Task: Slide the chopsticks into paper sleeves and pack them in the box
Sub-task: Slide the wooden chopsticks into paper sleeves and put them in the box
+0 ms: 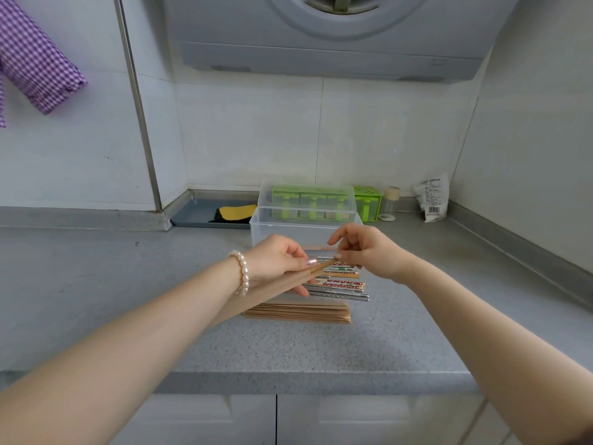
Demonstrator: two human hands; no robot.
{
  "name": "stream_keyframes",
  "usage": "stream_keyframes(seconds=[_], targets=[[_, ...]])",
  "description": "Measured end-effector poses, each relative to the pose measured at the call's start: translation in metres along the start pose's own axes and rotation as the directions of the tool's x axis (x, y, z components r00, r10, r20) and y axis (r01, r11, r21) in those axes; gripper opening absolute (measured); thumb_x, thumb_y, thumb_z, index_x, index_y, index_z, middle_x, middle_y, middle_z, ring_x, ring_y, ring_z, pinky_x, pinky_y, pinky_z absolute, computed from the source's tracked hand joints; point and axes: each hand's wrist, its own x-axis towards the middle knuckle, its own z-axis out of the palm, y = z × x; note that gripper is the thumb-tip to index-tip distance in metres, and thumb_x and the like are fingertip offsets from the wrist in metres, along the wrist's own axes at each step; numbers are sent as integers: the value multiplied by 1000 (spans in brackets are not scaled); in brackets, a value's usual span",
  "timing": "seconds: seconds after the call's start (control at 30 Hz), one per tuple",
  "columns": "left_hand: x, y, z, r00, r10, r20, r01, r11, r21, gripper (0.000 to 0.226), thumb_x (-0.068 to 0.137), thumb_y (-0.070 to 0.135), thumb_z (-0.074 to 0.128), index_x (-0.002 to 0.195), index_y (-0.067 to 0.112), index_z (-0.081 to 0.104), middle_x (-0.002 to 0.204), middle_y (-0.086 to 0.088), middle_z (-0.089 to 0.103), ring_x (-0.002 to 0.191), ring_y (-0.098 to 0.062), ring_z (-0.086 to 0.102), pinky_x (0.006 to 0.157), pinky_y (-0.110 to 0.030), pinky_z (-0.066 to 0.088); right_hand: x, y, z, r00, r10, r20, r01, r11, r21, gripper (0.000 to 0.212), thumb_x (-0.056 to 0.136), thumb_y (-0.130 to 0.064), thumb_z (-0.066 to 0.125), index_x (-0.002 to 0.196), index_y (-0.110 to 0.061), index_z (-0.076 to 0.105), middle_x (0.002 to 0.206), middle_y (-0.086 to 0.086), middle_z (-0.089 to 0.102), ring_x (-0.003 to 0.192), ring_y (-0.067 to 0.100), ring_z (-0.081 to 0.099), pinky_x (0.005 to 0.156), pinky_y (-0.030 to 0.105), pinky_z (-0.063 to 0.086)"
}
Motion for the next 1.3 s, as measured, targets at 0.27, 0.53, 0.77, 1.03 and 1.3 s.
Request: stream_keyframes(seconds=[0.27,0.53,0.77,1.03,1.3], targets=[[10,-1,-17,998,-53,16,52,998,37,4,80,1,67,83,4,67,79,-8,74,74,-20,72,74,-27,57,14,7,-8,1000,7,4,-8,986,167,22,76,10,66,83,-10,61,67,6,61,52,5,57,52,15,45],[18,-15,-30,997,-67,-37,71,992,103,5,80,3,67,84,4,70,79,-5,75,76,-18,72,79,-27,56,30,54,-8,937,258,-234,-256,966,37,12,84,-21,65,86,-9,70,75,-1,64,68,15,54,62,24,45],[18,-24,-32,987,-151,-50,153,988,27,5,82,3,65,87,4,66,82,-9,74,72,-19,71,69,-29,59,35,98,17,927,304,-218,-364,868,-338,7,80,-20,70,85,-15,72,86,-4,58,80,13,52,71,23,38],[11,-28,-34,987,-153,-42,155,985,75,7,81,5,66,88,6,64,89,-10,70,75,-20,71,67,-28,59,42,108,15,924,305,-231,-371,858,-354,5,78,-24,72,79,-23,67,81,-4,58,79,16,54,68,25,43],[4,-32,-39,985,-171,-32,172,985,19,12,80,-5,63,88,4,64,92,-15,69,79,-24,70,68,-30,58,35,114,15,959,118,-259,-227,867,-443,11,79,-19,71,88,-14,75,78,-14,46,95,20,53,79,25,39]])
